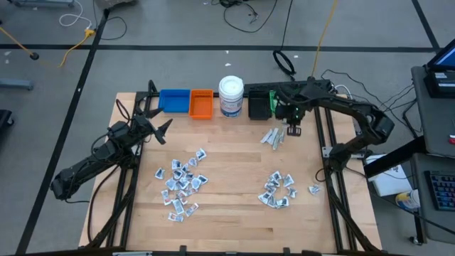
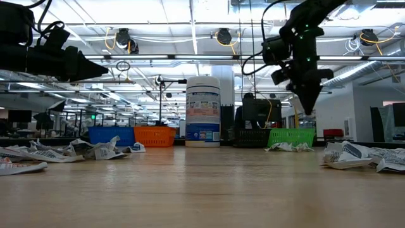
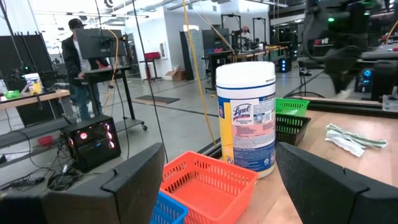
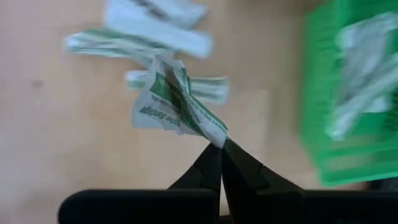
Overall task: Pick & Place First Aid Supplies
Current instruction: Put the bandage into the green bin
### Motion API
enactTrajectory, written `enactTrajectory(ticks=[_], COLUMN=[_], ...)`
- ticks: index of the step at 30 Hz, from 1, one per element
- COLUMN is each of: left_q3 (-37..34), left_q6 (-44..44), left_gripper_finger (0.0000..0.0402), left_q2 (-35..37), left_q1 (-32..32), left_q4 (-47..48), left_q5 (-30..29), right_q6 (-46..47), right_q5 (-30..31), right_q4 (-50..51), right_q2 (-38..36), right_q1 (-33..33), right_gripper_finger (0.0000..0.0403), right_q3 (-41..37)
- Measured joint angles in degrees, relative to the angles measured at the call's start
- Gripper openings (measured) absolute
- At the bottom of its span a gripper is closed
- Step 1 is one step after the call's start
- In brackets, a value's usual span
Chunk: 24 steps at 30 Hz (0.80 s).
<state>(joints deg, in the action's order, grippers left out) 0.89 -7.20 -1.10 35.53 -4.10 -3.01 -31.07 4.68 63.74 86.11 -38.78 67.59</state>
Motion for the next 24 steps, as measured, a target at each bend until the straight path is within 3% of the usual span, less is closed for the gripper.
enactTrajectory(ticks=[6, 14, 24], left_q3=[0.0, 0.0, 0.0], left_q6=[0.0, 0.0, 0.0], left_gripper_finger=[0.0310, 0.0310, 0.0310], left_q2=[0.0, 0.0, 0.0], left_q1=[0.0, 0.0, 0.0], left_q4=[0.0, 0.0, 0.0], left_q5=[0.0, 0.0, 0.0], right_q6=[-4.3, -8.9, -12.1], right_q5=[0.3, 5.8, 5.9], right_q4=[-6.3, -13.4, -21.0], right_q2=[3.2, 9.5, 16.1], right_q1=[-5.9, -11.9, -14.9], right_gripper_finger=[0.0000, 0.0000, 0.0001], right_q3=[2.3, 5.6, 7.3])
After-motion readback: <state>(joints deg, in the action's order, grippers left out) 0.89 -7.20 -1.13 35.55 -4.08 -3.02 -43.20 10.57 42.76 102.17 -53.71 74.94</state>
